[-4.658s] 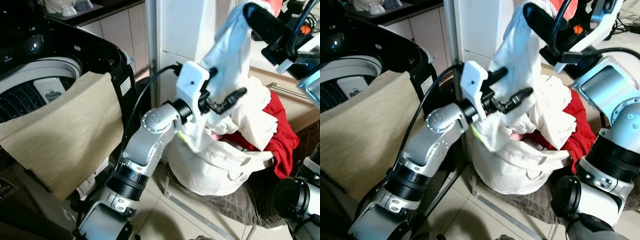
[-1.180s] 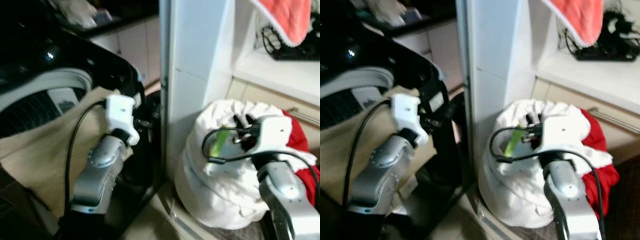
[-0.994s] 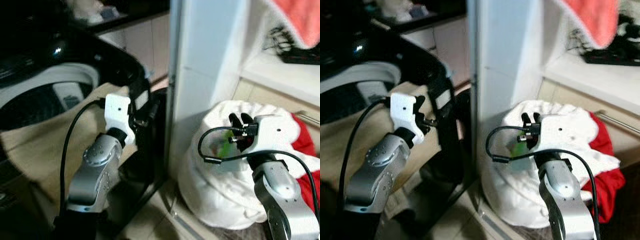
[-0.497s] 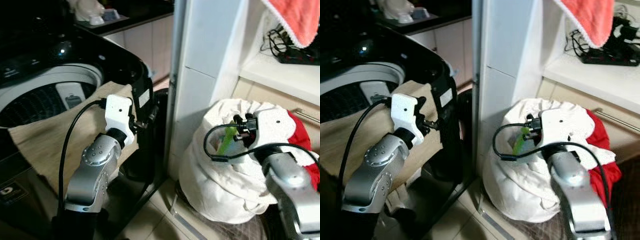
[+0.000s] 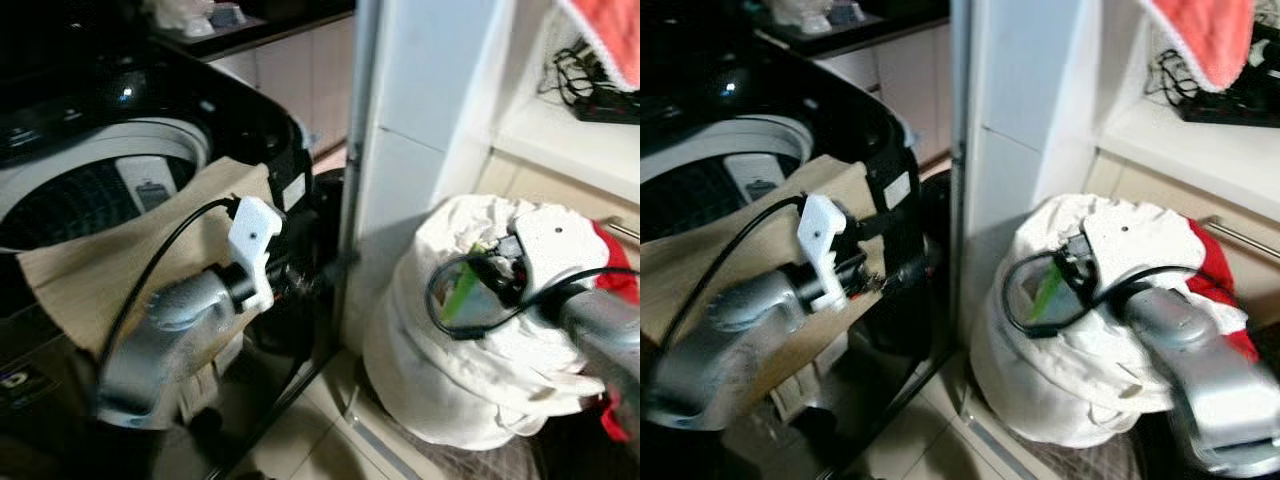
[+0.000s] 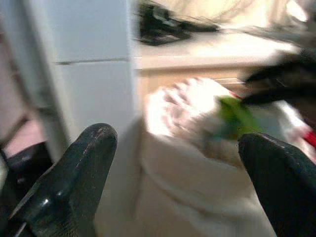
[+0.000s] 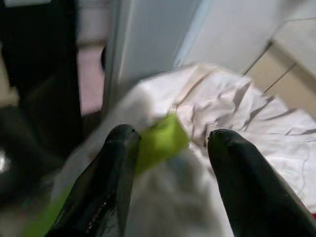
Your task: Clothes washing
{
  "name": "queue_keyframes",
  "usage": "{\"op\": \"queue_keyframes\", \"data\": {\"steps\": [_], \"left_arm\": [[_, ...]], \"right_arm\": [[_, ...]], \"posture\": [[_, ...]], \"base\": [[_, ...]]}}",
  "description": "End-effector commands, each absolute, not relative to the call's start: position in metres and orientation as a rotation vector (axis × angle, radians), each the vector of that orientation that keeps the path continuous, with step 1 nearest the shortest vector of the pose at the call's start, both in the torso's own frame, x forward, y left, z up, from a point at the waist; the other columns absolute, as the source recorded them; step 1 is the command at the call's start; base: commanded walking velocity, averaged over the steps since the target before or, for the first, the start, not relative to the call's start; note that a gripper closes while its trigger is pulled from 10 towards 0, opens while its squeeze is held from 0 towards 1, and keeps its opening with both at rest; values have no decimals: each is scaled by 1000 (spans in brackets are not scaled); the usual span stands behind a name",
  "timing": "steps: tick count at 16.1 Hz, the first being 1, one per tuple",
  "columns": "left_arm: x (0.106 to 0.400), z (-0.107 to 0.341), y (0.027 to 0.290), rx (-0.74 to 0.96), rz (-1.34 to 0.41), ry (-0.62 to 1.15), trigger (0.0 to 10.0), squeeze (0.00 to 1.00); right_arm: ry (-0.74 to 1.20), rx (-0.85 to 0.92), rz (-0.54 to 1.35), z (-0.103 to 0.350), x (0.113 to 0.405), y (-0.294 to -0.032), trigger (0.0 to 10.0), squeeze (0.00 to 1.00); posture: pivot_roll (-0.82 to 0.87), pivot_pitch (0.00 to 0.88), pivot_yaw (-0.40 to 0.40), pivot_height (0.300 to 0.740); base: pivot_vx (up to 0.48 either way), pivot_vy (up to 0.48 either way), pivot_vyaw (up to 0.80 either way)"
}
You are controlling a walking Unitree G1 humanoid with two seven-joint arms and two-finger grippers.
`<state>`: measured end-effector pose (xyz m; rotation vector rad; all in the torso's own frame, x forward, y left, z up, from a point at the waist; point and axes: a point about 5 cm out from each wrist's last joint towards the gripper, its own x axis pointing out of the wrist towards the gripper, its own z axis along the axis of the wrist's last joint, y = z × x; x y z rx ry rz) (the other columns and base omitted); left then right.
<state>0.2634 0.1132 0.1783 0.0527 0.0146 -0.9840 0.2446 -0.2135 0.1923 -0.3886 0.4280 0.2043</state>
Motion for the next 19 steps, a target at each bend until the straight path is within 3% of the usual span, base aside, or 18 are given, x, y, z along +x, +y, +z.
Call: {"op": "queue_keyframes", "data": {"steps": [1, 4, 5, 9, 10, 11, 12, 19], "left_arm": [[256, 180, 109, 70, -1085, 32, 10000, 0], [253, 178, 107, 99, -1154, 65, 10000, 0], [252, 178, 105, 100, -1172, 67, 10000, 0], [247, 180, 105, 85, -1232, 95, 10000, 0], [247, 180, 105, 88, -1237, 94, 10000, 0], [247, 180, 104, 88, -1238, 94, 10000, 0], [247, 180, 104, 85, -1244, 95, 10000, 0], [247, 182, 103, 81, -1247, 98, 10000, 0]], "right_arm": [[418, -399, 234, 208, 241, -216, 10000, 1000], [440, -361, 324, 221, 236, -222, 10000, 1000], [496, -432, 324, 216, 233, -227, 10000, 0], [624, -440, 380, 199, 226, -229, 10000, 0], [638, -433, 373, 196, 227, -231, 4314, 0], [656, -439, 366, 191, 227, -234, 1294, 0], [673, -428, 372, 187, 228, -235, 0, 0], [688, -421, 366, 181, 232, -240, 0, 0]], "posture": [[-175, 1, 19, 740], [-182, 7, 26, 740], [-180, 7, 26, 740], [-181, 7, 26, 740], [-180, 8, 25, 740], [-180, 8, 25, 740], [-180, 8, 24, 740], [-179, 5, 26, 740]], "base": [[0, 0, 0], [0, 0, 0], [0, 0, 0], [0, 0, 0], [0, 0, 0], [0, 0, 0], [0, 0, 0], [0, 0, 0]]}}
